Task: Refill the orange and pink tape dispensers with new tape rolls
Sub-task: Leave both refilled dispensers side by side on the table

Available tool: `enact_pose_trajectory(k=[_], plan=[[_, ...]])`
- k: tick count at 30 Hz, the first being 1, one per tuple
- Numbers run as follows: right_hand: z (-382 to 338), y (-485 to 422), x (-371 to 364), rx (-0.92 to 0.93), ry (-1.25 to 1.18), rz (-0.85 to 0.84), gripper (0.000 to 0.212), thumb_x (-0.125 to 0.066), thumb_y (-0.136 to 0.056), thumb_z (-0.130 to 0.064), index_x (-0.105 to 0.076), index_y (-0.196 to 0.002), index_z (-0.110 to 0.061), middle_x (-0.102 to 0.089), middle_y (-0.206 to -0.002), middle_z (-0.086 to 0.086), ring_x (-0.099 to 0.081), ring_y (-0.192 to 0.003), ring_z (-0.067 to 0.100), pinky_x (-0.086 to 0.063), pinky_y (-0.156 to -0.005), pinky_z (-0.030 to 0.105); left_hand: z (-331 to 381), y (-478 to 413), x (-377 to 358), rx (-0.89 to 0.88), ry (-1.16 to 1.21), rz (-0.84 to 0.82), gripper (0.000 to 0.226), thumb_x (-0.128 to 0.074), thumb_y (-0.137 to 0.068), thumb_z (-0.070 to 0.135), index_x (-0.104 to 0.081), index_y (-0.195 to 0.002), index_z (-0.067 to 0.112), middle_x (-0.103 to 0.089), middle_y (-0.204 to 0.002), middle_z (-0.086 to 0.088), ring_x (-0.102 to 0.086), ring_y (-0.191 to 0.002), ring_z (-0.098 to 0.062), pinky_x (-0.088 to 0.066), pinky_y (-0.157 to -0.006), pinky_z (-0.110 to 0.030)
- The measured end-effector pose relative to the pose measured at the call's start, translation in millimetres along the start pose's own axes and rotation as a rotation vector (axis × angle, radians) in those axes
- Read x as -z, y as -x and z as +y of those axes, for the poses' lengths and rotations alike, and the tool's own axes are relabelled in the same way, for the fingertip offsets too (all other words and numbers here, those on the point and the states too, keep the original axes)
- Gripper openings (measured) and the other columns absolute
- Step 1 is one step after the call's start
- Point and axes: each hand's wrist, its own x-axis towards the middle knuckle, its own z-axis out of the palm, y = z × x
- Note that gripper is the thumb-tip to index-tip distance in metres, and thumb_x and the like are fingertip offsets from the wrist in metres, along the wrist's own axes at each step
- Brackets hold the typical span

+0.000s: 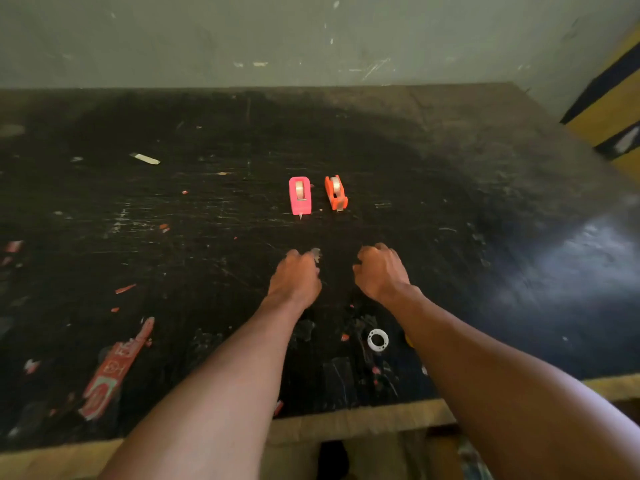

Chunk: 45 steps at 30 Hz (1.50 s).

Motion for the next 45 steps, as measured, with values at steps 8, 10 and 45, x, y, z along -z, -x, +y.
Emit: enact_pose_trajectory(k=[8,10,45], plan=[[46,96,-13,-0.127,0.020,-0.101,0.037,-0.059,-0.093,-0.021,-0.058,-0.129,-0.011,-0.052,-0.128,0.015,-0.050,-0.120,0.035,-0.049,-0.097,0.047,9,66,-37,-0.112,0.059,-0.151,0.048,-0.064,-0.096,0.024,-0.053,-0.142,0.019,-0.049,-0.147,-0.014,-0.053,-0.133,-0.032,-0.046,-0.105,-0.041],[57,114,-18,-0.150,0.052,-0.129,0.044,-0.060,-0.092,-0.019,-0.053,-0.135,-0.013,-0.049,-0.132,0.016,-0.047,-0.123,0.037,-0.047,-0.099,0.050,13,82,-48,-0.123,0.066,-0.181,0.051,-0.067,-0.094,0.025,-0.053,-0.143,0.019,-0.050,-0.147,-0.014,-0.054,-0.132,-0.033,-0.045,-0.106,-0.041],[-146,-167,-17,0.353,0.097,-0.110,0.034,-0.056,-0.095,-0.020,-0.058,-0.126,-0.006,-0.056,-0.124,0.018,-0.055,-0.112,0.037,-0.049,-0.091,0.043,-98,-139,85,0.295,0.028,0.098,0.041,-0.066,-0.092,0.005,-0.058,-0.132,0.009,-0.050,-0.136,-0.020,-0.051,-0.127,-0.037,-0.045,-0.104,-0.042]])
